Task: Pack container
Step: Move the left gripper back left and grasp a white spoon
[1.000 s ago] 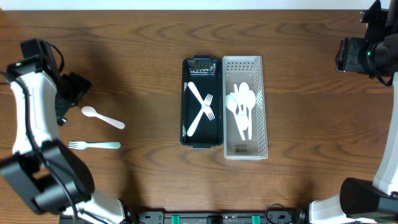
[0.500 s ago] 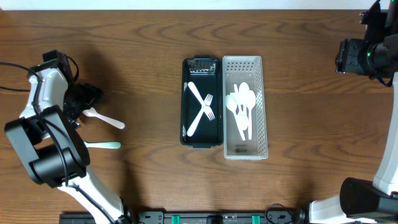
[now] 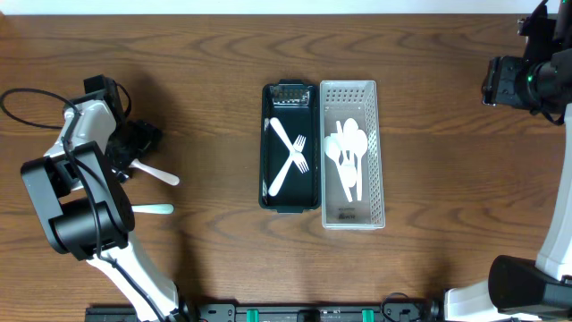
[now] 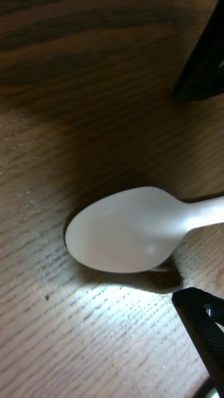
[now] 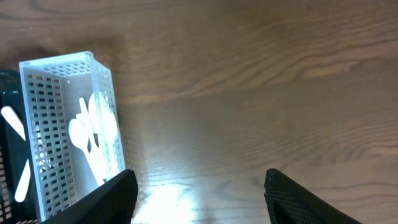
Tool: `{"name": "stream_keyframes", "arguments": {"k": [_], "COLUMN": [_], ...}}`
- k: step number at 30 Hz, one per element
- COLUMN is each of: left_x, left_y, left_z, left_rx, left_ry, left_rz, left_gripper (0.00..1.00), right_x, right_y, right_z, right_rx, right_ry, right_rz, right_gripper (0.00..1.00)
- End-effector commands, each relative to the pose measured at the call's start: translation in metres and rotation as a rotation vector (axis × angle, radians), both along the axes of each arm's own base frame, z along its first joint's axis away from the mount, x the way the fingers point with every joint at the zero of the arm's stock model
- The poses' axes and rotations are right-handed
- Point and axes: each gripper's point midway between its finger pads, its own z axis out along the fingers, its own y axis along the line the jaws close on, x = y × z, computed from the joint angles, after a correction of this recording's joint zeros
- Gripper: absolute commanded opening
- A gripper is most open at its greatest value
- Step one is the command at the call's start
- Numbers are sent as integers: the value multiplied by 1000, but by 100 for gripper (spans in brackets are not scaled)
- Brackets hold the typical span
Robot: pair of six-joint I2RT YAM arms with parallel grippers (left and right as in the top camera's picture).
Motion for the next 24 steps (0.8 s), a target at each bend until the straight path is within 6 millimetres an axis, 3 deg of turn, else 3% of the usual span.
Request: {"name": "stream_keyframes", "arguments": {"k": [1, 14, 24], "left_x": [-7, -5, -7], "left_y": [4, 26, 31], "left_z": [-7, -5, -6], "left_rx": [20, 140, 170], "left_ry": [27, 26, 32], "left_rz": [9, 61, 85], "left_gripper": [99, 99, 100], "right_x": [-3, -7, -8], "right_y": [-3, -3, -2], "right_z": [-2, -4, -5], "right_rx": [5, 8, 8], "right_ry": [14, 32, 35], "right_rz": [-23, -23, -22], "right_gripper": [68, 68, 68]}}
